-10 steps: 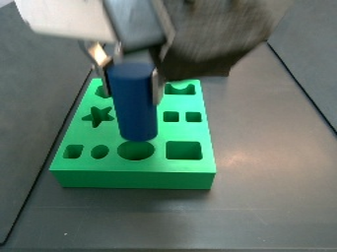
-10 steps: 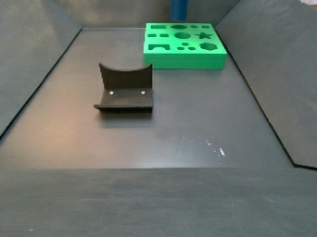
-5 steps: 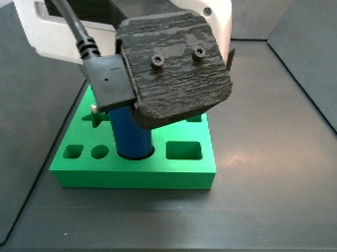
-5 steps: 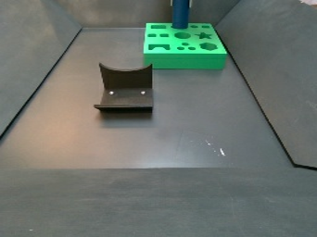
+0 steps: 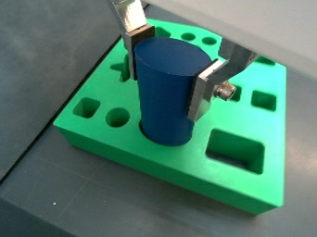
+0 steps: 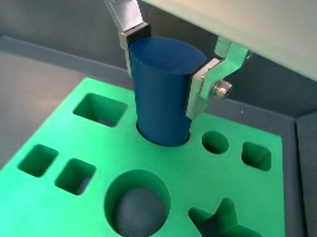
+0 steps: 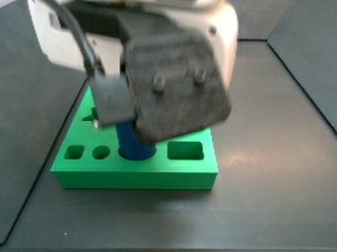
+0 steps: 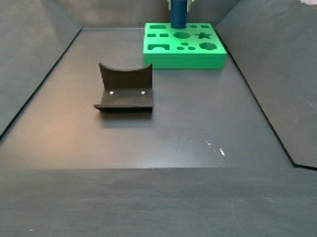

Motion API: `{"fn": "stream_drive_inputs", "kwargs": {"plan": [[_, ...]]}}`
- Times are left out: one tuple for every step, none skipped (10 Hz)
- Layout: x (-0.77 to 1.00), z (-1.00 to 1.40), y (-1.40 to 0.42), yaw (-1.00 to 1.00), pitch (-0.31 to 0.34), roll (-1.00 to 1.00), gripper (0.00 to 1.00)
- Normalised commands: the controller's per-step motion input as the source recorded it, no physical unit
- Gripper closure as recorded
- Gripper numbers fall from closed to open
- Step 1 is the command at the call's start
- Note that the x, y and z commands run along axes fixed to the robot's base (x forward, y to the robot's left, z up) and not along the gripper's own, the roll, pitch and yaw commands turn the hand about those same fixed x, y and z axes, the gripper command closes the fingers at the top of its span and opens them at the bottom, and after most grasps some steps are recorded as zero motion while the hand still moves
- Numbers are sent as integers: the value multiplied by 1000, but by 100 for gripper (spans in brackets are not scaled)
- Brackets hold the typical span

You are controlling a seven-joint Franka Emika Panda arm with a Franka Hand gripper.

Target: Insert the oval object.

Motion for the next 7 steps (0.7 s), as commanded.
{"fn": "stream_drive_inputs", "kwargs": {"plan": [[0, -611, -23, -63, -43, 64, 100], [-83, -626, -49, -6, -103, 101, 100], [-51, -414, 0, 0, -86, 104, 100], [-140, -409, 0, 0, -176, 47, 100], [-80, -320, 0, 0, -207, -23, 100], [0, -106, 0, 0, -91, -64, 100], [0, 0, 0, 0, 0, 0, 100]]}}
